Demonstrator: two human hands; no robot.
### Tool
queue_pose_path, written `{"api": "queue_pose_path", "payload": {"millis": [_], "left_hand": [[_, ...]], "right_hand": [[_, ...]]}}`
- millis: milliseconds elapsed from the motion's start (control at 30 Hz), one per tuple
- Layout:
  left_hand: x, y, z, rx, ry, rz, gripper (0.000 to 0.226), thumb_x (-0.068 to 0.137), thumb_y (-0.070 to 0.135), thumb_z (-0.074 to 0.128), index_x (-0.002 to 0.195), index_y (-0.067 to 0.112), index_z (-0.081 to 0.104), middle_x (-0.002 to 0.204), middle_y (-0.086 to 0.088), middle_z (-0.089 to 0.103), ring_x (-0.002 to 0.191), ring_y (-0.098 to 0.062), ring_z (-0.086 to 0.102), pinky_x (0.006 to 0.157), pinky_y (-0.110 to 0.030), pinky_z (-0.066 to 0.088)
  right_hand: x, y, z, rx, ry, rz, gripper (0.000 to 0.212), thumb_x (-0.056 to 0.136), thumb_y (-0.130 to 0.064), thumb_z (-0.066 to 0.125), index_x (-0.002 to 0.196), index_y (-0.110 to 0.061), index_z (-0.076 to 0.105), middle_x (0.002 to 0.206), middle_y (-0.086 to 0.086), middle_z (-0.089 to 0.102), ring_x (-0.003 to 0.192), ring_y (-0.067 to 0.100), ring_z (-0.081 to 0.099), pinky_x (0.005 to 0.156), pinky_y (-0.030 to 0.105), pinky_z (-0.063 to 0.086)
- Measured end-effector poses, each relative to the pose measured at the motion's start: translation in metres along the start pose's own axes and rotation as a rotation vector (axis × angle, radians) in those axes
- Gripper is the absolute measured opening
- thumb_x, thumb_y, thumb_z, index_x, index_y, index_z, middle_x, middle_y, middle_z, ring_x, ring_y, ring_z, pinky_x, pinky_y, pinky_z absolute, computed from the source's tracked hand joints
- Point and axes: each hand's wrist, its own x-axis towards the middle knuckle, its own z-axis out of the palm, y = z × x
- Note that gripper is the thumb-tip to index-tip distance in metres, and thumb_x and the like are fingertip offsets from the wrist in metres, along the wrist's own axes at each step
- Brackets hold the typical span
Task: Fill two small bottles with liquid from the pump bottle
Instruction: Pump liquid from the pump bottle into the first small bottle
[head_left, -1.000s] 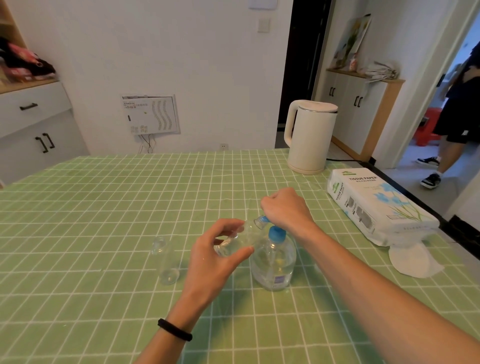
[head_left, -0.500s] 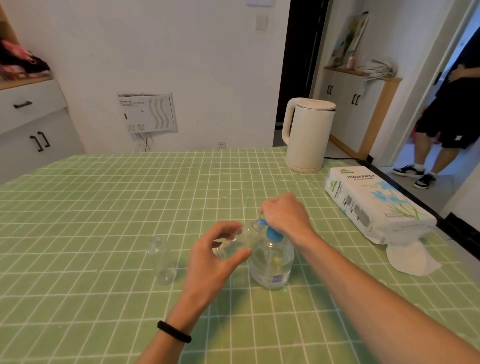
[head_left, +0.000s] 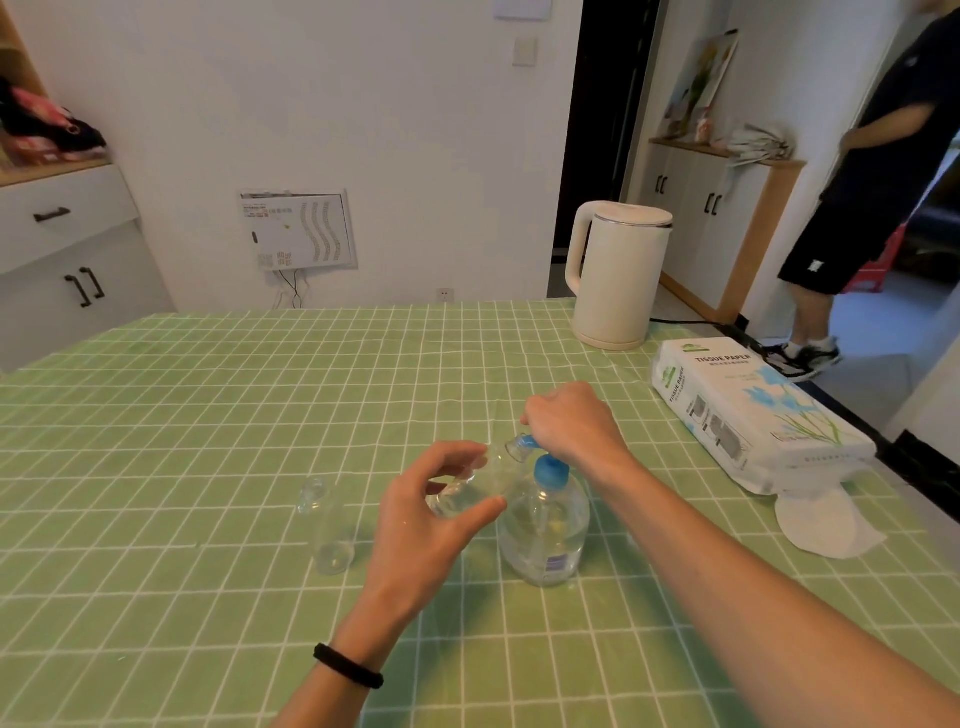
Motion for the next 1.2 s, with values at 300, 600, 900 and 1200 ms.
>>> {"api": "queue_pose_path", "payload": {"millis": [300,600,900,1200], "left_hand": [[-0.004,-0.001,0.001,0.012,0.000,-0.024,0.045,0.076,0.017,0.093,0.113,0.032,0.073,0.110,0.024,0.075,0.109,-0.003,0.069,0.091,-0.013,0.051],[-0.001,0.002,-0.001,0.004,0.000,0.003,0.045,0.077,0.020,0.093,0.113,0.036,0.073,0.110,0.022,0.076,0.109,-0.004,0.069,0.089,-0.009,0.048],[-0.001,0.002,0.000,0.002,0.005,0.001,0.045,0.076,0.017,0.093,0.112,0.036,0.073,0.110,0.022,0.075,0.109,-0.003,0.069,0.089,-0.008,0.047],[-0.004,-0.001,0.000,0.031,0.014,-0.010,0.045,0.075,0.018,0.094,0.113,0.033,0.074,0.110,0.025,0.075,0.109,-0.002,0.069,0.090,-0.011,0.049]], "right_hand": [[-0.007,0.005,0.003,0.033,0.001,0.053,0.032,0.093,-0.024,0.057,0.107,-0.007,0.080,0.100,0.009,0.080,0.090,0.028,0.074,0.091,0.044,0.060],[-0.007,-0.005,-0.004,0.009,-0.005,-0.005,0.022,0.087,-0.019,0.053,0.069,-0.019,0.040,0.062,-0.002,0.040,0.054,0.018,0.035,0.055,0.032,0.029],[-0.011,-0.001,-0.003,0.053,0.015,0.051,0.027,0.092,-0.024,0.057,0.098,-0.005,0.075,0.091,0.008,0.076,0.083,0.029,0.070,0.076,0.039,0.052],[-0.017,-0.001,0.000,0.030,0.019,0.053,0.027,0.093,-0.025,0.055,0.095,-0.009,0.077,0.092,0.006,0.077,0.085,0.027,0.072,0.080,0.040,0.058]]}}
